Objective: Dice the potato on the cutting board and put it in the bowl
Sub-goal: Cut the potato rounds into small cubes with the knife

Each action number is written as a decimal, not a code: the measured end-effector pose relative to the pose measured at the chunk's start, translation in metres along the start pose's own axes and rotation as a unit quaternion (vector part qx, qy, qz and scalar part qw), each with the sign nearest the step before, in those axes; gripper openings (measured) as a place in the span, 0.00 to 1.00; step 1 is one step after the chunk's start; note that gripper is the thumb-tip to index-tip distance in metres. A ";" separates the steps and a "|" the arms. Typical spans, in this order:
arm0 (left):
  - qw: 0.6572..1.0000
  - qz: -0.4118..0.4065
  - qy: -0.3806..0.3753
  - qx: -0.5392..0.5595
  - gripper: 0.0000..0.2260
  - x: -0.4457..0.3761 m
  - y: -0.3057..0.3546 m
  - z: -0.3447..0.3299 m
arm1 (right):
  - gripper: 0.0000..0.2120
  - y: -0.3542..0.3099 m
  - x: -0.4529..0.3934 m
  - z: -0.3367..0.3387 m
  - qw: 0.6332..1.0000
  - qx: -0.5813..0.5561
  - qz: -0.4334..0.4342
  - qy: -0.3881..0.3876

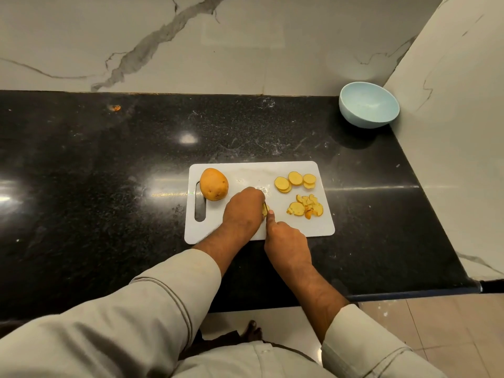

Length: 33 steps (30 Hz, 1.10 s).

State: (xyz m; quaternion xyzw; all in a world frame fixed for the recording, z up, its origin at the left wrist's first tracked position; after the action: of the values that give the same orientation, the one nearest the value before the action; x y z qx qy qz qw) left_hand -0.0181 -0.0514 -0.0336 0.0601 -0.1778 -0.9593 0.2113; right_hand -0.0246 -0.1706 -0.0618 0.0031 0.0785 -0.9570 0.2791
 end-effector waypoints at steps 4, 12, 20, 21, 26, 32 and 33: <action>1.000 0.004 0.011 -0.011 0.11 0.000 0.002 -0.002 | 0.29 -0.001 -0.003 0.000 1.000 0.006 0.011 -0.013; 1.000 -0.014 0.010 -0.022 0.03 -0.001 0.004 -0.001 | 0.23 -0.009 -0.010 0.006 0.999 0.008 0.018 -0.034; 1.000 -0.005 -0.011 0.005 0.09 -0.006 -0.002 -0.006 | 0.28 0.002 0.023 0.004 0.999 0.015 0.016 -0.026; 1.000 -0.001 -0.014 0.009 0.10 -0.006 -0.003 -0.006 | 0.28 0.003 0.026 0.003 0.999 0.015 0.015 -0.029; 0.998 0.025 -0.032 0.049 0.13 -0.006 -0.007 -0.003 | 0.28 0.011 0.040 0.006 0.999 0.005 0.007 -0.051; 0.992 0.056 -0.038 0.111 0.13 -0.006 -0.015 -0.004 | 0.26 0.010 0.028 0.010 1.000 -0.002 -0.011 0.023; 0.991 0.057 -0.033 0.115 0.12 -0.006 -0.015 -0.004 | 0.26 0.007 0.022 0.009 1.000 0.000 -0.014 0.022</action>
State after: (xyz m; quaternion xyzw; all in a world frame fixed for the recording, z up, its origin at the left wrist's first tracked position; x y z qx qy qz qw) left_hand -0.0179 -0.0374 -0.0429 0.0420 -0.2966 -0.9204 0.2512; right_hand -0.0389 -0.1899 -0.0555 0.0227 0.0844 -0.9605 0.2641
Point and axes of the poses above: each hand's wrist, its own x-axis away from the middle knuckle, its own z-axis out of the back of the hand, y = z × x, the point moved 1 cm from there along -x, towards the middle knuckle, and after that the axes turned 15 degrees about y, right-handed, at the moved point
